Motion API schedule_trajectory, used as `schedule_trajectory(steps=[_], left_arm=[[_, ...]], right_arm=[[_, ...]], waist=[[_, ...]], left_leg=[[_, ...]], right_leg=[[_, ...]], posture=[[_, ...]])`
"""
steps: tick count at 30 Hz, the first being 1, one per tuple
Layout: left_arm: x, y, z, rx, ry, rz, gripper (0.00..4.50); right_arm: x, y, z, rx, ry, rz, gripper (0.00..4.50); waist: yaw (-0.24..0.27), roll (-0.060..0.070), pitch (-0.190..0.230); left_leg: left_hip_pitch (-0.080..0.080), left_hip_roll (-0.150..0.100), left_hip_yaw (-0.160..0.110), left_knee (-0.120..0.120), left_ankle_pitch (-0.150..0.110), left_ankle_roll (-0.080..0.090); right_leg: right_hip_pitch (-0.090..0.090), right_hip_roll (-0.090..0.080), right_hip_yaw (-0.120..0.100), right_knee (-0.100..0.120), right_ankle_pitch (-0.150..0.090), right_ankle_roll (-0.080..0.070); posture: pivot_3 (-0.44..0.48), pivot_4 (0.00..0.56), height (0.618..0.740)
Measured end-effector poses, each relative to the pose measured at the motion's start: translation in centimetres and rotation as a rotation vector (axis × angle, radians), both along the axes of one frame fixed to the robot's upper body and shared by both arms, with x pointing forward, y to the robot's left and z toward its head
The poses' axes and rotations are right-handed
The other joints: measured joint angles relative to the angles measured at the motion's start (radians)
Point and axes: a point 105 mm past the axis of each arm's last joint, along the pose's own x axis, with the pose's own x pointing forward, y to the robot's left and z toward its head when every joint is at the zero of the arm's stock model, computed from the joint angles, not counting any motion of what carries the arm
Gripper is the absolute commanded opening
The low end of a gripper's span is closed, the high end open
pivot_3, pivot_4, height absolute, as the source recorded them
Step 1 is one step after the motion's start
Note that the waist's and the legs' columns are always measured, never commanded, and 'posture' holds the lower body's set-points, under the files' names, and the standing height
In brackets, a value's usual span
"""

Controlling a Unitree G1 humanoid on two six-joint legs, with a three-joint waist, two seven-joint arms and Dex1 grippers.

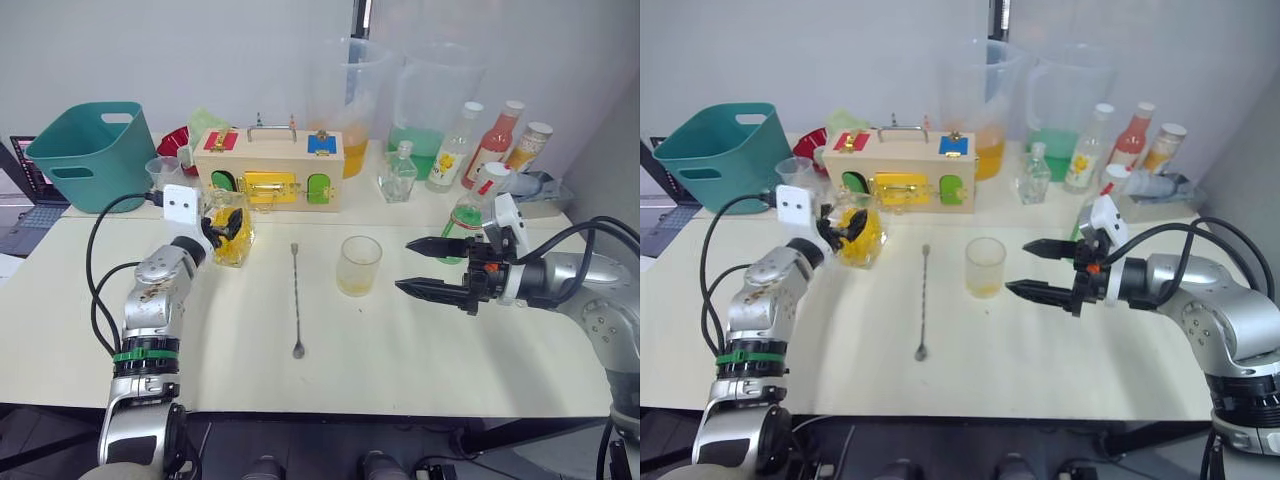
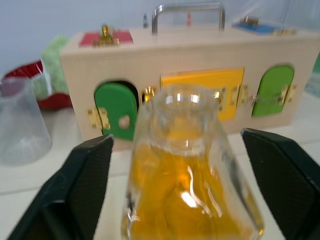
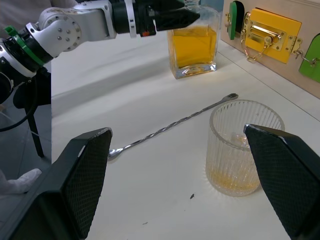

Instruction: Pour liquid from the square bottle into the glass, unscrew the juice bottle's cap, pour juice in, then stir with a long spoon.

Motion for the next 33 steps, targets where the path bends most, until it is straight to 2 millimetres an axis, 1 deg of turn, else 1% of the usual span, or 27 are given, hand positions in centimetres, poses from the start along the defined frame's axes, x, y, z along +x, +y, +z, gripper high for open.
schedule_trajectory(steps=[5, 9, 13, 14, 16, 17, 19, 21, 23, 24, 26, 27, 29, 31, 33], left_arm=[[-1.1, 0.3, 2.7, -0.042, -0.114, -0.023, 4.46], [-2.1, 0.4, 4.7, -0.028, -0.182, -0.056, 4.46], [-3.7, -0.1, 7.7, -0.056, -0.272, -0.189, 4.46], [-4.1, -0.2, 8.1, -0.038, -0.264, -0.243, 4.46], [-4.9, 0.0, 8.4, 0.006, -0.239, -0.315, 4.46], [-5.3, 0.1, 8.1, 0.031, -0.210, -0.357, 4.46], [-6.3, 0.5, 6.7, 0.097, -0.119, -0.434, 4.46], [-7.2, 1.0, 5.1, 0.125, -0.024, -0.499, 4.46], [-7.9, 1.3, 4.0, 0.149, 0.032, -0.541, 4.46], [-8.6, 1.9, 2.9, 0.201, 0.080, -0.546, 4.46], [-9.5, 3.0, 1.1, 0.227, 0.154, -0.549, 4.46], [-9.9, 3.4, 0.5, 0.194, 0.160, -0.552, 4.46], [-10.3, 4.9, -0.5, 0.132, 0.169, -0.514, 4.46], [-11.0, 7.4, -2.2, 0.112, 0.191, -0.450, 4.46], [-11.5, 8.7, -4.1, 0.096, 0.242, -0.420, 4.46]], right_arm=[[0.0, 0.0, -0.1, -0.001, 0.006, -0.007, 4.50], [0.1, -0.2, 0.1, 0.003, 0.002, -0.012, 4.50], [0.6, -1.0, 0.1, 0.016, 0.001, -0.038, 4.50], [0.6, -1.2, 0.1, 0.018, -0.006, -0.045, 4.50], [0.7, -1.9, -0.1, 0.027, -0.003, -0.065, 4.50], [0.7, -2.3, -0.3, 0.025, -0.001, -0.081, 4.50], [0.5, -3.4, -1.2, 0.012, 0.005, -0.126, 4.50], [0.3, -4.7, -2.1, 0.002, 0.021, -0.174, 4.50], [0.2, -5.4, -2.7, 0.000, 0.020, -0.212, 4.50], [-0.2, -6.2, -3.0, 0.014, 0.008, -0.248, 4.50], [-0.7, -7.8, -4.0, 0.028, 0.021, -0.319, 4.50], [-1.0, -8.6, -4.4, 0.037, 0.021, -0.353, 4.50], [-1.3, -10.1, -5.1, 0.063, 0.012, -0.419, 4.50], [-1.8, -12.2, -6.2, 0.084, -0.005, -0.509, 4.50], [-2.2, -13.6, -7.3, 0.086, 0.009, -0.574, 4.50]], waist=[[0.000, 0.000, 0.000], [-0.001, 0.000, 0.000], [-0.001, 0.000, 0.000], [-0.002, 0.000, 0.000], [-0.004, 0.000, 0.000], [-0.006, 0.000, 0.000], [-0.011, 0.000, 0.000], [-0.016, 0.000, 0.000], [-0.017, 0.000, 0.000], [-0.020, 0.001, 0.000], [-0.022, 0.001, 0.000], [-0.021, 0.001, 0.000], [-0.022, 0.001, 0.000], [-0.023, 0.001, 0.000], [-0.025, 0.001, 0.000]], left_leg=[[0.001, 0.000, 0.000, 0.000, 0.000, 0.000], [0.001, 0.000, 0.000, 0.000, 0.000, 0.000], [0.001, 0.000, 0.000, 0.000, 0.000, 0.000], [0.001, 0.000, 0.000, 0.000, 0.000, 0.000], [0.001, 0.000, 0.000, 0.000, 0.000, 0.000], [0.001, 0.000, 0.001, -0.001, 0.000, 0.000], [0.002, 0.001, 0.001, -0.002, 0.000, 0.000], [0.002, 0.001, 0.001, -0.001, 0.000, 0.000], [0.002, 0.001, 0.001, -0.001, 0.000, 0.000], [0.003, 0.002, 0.001, -0.002, 0.000, 0.000], [0.005, 0.002, 0.001, -0.003, 0.000, 0.000], [0.005, 0.002, 0.001, -0.003, 0.000, 0.000], [0.006, 0.003, 0.001, -0.003, 0.000, 0.000], [0.010, 0.003, 0.002, -0.005, 0.000, 0.000], [0.010, 0.003, 0.003, -0.005, 0.000, 0.000]], right_leg=[[0.000, 0.000, 0.000, 0.000, 0.000, 0.000], [0.000, 0.000, 0.000, 0.000, 0.000, 0.000], [0.000, 0.000, 0.000, 0.000, 0.000, 0.000], [0.000, 0.000, 0.000, 0.000, 0.000, 0.000], [0.000, 0.000, 0.000, 0.000, 0.000, 0.000], [0.000, 0.000, 0.000, 0.000, 0.000, 0.000], [0.000, 0.001, 0.001, 0.000, 0.000, 0.000], [0.000, 0.001, 0.000, -0.001, 0.000, -0.001], [0.001, 0.001, 0.001, -0.002, 0.000, -0.001], [0.001, 0.002, 0.001, -0.002, -0.001, -0.001], [0.002, 0.002, 0.001, -0.002, -0.001, -0.002], [0.002, 0.002, 0.001, -0.002, -0.001, -0.002], [0.003, 0.002, 0.001, -0.002, -0.001, -0.002], [0.006, 0.002, 0.001, -0.002, -0.002, -0.003], [0.006, 0.003, 0.002, -0.003, -0.002, -0.003]], posture=[[0.000, 0.150, 0.740], [0.000, 0.150, 0.740], [0.000, 0.150, 0.740], [0.000, 0.150, 0.740], [0.000, 0.150, 0.740], [0.000, 0.150, 0.740], [0.000, 0.150, 0.740], [0.000, 0.150, 0.740], [0.000, 0.150, 0.740], [0.000, 0.150, 0.740], [0.000, 0.150, 0.740], [0.000, 0.150, 0.740], [0.000, 0.150, 0.740], [0.000, 0.150, 0.740], [0.000, 0.150, 0.740]])
